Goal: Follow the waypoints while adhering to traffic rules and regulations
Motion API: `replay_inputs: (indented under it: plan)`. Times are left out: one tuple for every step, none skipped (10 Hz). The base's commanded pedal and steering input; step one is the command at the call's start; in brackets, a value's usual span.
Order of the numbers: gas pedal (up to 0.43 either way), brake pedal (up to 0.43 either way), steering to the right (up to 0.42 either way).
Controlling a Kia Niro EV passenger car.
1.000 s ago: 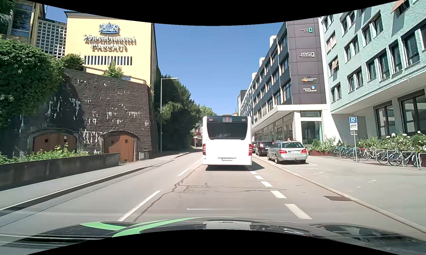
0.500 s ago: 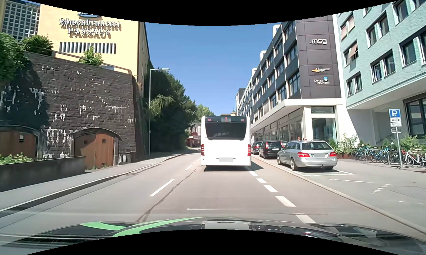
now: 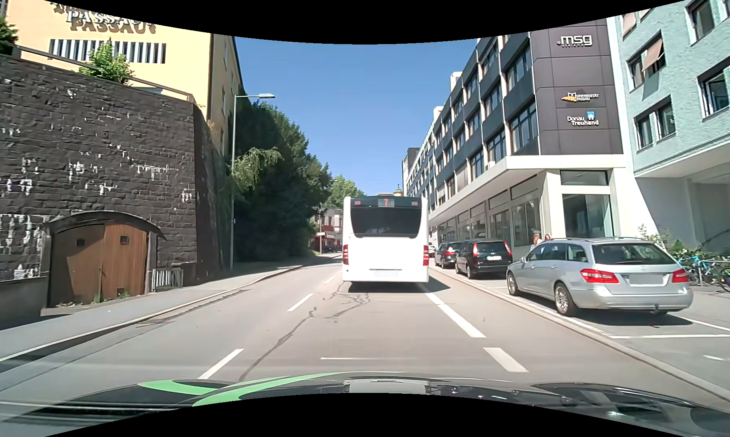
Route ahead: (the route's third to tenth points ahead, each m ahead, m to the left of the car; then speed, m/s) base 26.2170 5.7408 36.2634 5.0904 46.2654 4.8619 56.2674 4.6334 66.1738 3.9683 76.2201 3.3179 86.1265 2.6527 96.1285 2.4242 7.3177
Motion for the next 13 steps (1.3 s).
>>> replay_inputs:
  plan:
    - [0.087, 0.0, 0.009]
    - [0.087, 0.0, 0.008]
    - [0.087, 0.0, 0.008]
    - [0.098, 0.0, 0.008]
    - [0.11, 0.0, 0.008]
    - [0.11, 0.0, 0.008]
    - [0.11, 0.0, 0.008]
    - [0.11, 0.0, 0.008]
    - [0.13, 0.0, 0.008]
    - [0.138, 0.0, 0.008]
    - [0.169, 0.0, 0.002]
    - [0.169, 0.0, -0.005]
    - [0.169, 0.0, -0.006]
